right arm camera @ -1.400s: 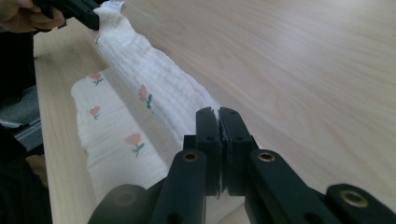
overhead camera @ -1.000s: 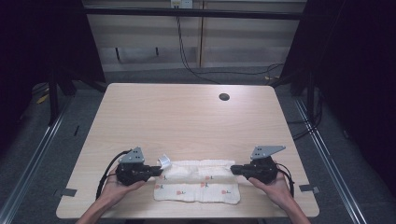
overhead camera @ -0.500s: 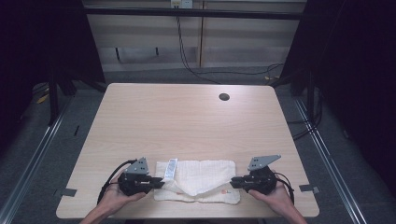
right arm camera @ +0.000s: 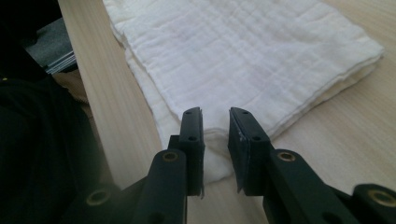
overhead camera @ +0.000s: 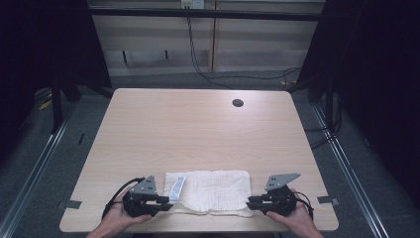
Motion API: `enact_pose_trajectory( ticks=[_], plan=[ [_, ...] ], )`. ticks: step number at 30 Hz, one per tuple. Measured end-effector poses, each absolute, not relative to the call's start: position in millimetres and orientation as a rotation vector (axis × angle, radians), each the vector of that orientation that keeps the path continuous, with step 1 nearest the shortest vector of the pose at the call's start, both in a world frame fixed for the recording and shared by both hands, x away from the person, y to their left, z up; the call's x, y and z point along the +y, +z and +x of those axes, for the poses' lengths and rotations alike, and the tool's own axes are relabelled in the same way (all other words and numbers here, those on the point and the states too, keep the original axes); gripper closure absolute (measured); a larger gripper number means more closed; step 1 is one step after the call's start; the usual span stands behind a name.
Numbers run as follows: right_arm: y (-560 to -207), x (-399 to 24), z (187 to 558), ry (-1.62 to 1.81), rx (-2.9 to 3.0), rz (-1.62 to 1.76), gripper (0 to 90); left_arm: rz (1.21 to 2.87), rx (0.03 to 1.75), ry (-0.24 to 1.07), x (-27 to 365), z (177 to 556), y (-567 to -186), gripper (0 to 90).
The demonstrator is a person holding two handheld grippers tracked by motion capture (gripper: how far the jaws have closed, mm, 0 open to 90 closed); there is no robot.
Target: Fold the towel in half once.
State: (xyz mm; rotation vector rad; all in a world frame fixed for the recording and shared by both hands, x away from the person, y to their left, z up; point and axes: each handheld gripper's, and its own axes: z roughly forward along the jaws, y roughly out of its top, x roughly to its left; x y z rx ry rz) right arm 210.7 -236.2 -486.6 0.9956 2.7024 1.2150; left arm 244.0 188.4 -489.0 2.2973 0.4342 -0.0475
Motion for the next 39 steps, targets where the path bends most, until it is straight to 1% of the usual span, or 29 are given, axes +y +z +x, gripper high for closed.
enact_pose_trajectory(
  ticks=[3,8,10,16,17,20,23,26,29,31,34,37,39],
  plan=[
    [-487,-237,207,1.209,2.704,0.995,72.1,2.310,0.448,-0.056,191,243,-488,67.3],
    [-483,-241,200,1.234,2.679,1.014,70.0,2.274,0.455,-0.066,200,240,-484,62.8],
    [-481,-244,198,1.250,2.659,1.019,68.4,2.266,0.464,-0.065,206,238,-483,59.5],
    [-475,-247,211,1.257,2.578,1.068,62.7,2.200,0.540,-0.053,219,248,-477,53.7],
    [-474,-246,214,1.257,2.567,1.074,61.0,2.184,0.556,-0.047,221,250,-476,53.5],
    [-471,-244,224,1.224,2.554,1.060,59.9,2.152,0.627,-0.036,224,259,-476,52.7],
    [-464,-244,238,1.225,2.526,1.055,59.0,2.158,0.639,0.001,218,273,-474,52.8],
    [-462,-241,254,1.196,2.500,1.072,58.5,2.186,0.660,0.028,208,291,-478,54.9],
    [-469,-234,269,1.133,2.508,1.099,57.7,2.195,0.695,0.035,199,309,-484,55.6],
    [-478,-229,277,1.093,2.513,1.119,56.6,2.198,0.710,0.020,194,317,-488,50.9],
    [-485,-226,281,1.085,2.528,1.138,55.6,2.214,0.710,0.023,187,322,-493,48.6],
    [-491,-222,282,1.065,2.544,1.134,55.5,2.237,0.720,0.035,183,325,-498,50.1],
    [-495,-220,283,1.033,2.543,1.133,57.2,2.229,0.722,0.031,183,327,-498,53.1]
  ],
)
